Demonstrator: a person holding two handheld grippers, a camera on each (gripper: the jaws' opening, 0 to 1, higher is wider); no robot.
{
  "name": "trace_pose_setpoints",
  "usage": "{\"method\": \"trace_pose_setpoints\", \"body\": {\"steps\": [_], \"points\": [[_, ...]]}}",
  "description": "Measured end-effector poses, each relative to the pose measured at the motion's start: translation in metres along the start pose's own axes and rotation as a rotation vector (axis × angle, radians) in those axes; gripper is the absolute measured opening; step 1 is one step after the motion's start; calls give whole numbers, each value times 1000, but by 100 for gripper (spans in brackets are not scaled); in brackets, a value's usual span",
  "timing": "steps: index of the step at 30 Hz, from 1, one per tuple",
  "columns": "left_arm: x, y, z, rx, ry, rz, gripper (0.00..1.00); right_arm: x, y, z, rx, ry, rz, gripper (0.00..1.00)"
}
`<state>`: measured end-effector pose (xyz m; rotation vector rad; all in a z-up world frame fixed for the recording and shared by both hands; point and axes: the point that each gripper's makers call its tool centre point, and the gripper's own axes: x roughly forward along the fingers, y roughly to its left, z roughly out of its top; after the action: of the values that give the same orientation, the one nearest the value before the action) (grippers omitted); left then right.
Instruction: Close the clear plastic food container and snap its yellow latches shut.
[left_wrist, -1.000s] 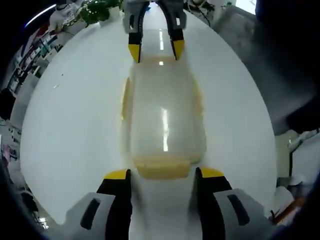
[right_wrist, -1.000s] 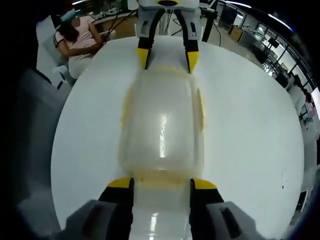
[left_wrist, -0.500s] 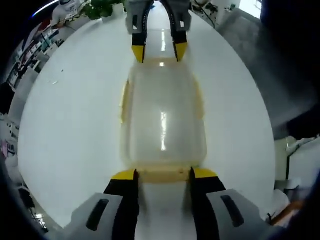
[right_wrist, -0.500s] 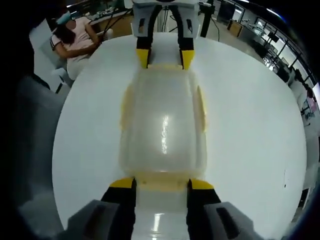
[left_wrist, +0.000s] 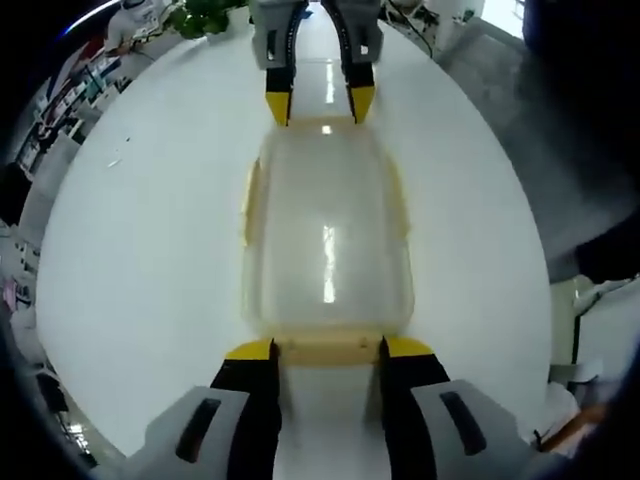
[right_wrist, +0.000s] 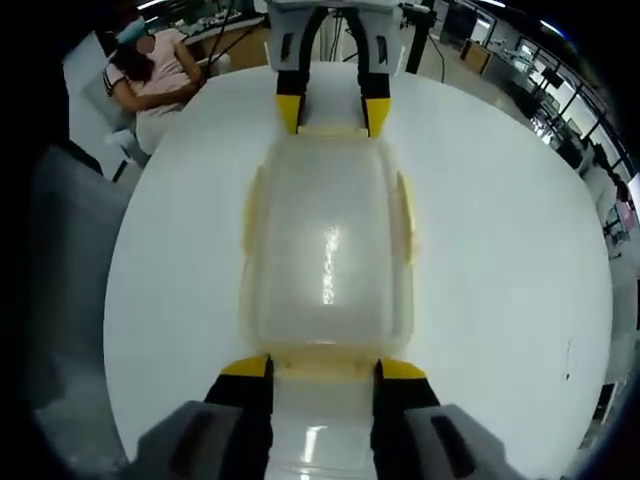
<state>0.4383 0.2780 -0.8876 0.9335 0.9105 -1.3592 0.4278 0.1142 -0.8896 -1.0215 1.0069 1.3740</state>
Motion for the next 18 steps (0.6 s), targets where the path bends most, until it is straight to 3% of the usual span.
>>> {"method": "trace_pose_setpoints", "body": {"steps": [7,13,18], "points": [[-12,5,9,4,0,32,35,-8,-2,-1,8,0,-8,36],[-31,7,14,10,6,47,35,-32,-1,7,22,-64,-7,36],[-48,10,29,0,8,73,35,-56,-5,7,12,-81,-43,36]]}}
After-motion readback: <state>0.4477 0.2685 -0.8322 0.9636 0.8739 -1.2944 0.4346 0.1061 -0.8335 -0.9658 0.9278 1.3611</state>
